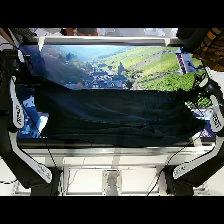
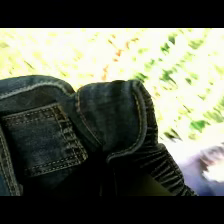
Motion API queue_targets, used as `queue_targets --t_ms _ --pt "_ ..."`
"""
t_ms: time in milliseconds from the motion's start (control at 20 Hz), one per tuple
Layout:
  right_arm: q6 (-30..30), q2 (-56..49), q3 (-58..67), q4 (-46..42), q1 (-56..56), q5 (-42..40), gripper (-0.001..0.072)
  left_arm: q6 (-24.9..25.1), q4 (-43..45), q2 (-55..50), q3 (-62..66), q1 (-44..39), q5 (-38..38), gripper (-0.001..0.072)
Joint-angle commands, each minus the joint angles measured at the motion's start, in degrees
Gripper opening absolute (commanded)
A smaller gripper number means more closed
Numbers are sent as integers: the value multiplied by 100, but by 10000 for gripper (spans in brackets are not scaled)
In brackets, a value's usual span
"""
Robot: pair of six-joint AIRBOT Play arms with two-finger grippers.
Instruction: Fold the clothes and pants, and hang the long-sleeved shirts on hangers.
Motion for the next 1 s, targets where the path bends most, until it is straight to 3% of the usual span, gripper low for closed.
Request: queue_targets --t_ms 0,300,500,550,600,700,800,950 --pt "356 -291 658 -17 61 -162 35 -402 -9 -81 -2 26 297 29" --pt "1193 -671 2190 -61 61 -798 34 -1687 -57 -109 -2 105 1545 29" --pt "1381 -1043 2684 118 61 -752 37 -1921 -59 -212 -2 105 2015 30" --pt "1366 -1093 2704 164 61 -713 92 -1919 -52 -280 -2 107 1950 38" --pt "1349 -1108 2704 164 61 -645 181 -1917 -52 -350 -2 105 1897 119" --pt "1069 -1106 2789 120 55 -358 285 -1915 -52 -428 -2 105 1825 307" --pt "800 -1104 3097 -181 57 164 356 -1899 -48 -411 0 107 1797 309" --pt "761 -863 3405 -922 42 769 356 -1681 -26 -262 2 109 1609 309"
